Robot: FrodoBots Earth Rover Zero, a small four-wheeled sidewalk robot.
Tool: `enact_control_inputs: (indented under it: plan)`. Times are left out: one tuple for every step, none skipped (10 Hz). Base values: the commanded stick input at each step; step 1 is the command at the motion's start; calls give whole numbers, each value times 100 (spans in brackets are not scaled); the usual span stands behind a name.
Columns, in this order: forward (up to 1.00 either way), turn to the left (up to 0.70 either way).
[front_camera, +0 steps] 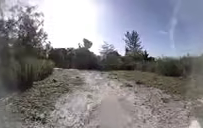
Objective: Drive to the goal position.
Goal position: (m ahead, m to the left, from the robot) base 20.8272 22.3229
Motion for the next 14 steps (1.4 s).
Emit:
enact_control_inputs:
  plan:
    - [85,0]
    - [85,0]
    - [85,0]
    - [85,0]
    - [85,0]
    - [85,0]
    - [85,0]
    - [85,0]
    - [85,0]
    - [85,0]
    - [85,0]
    - [85,0]
    - [85,0]
    - [85,0]
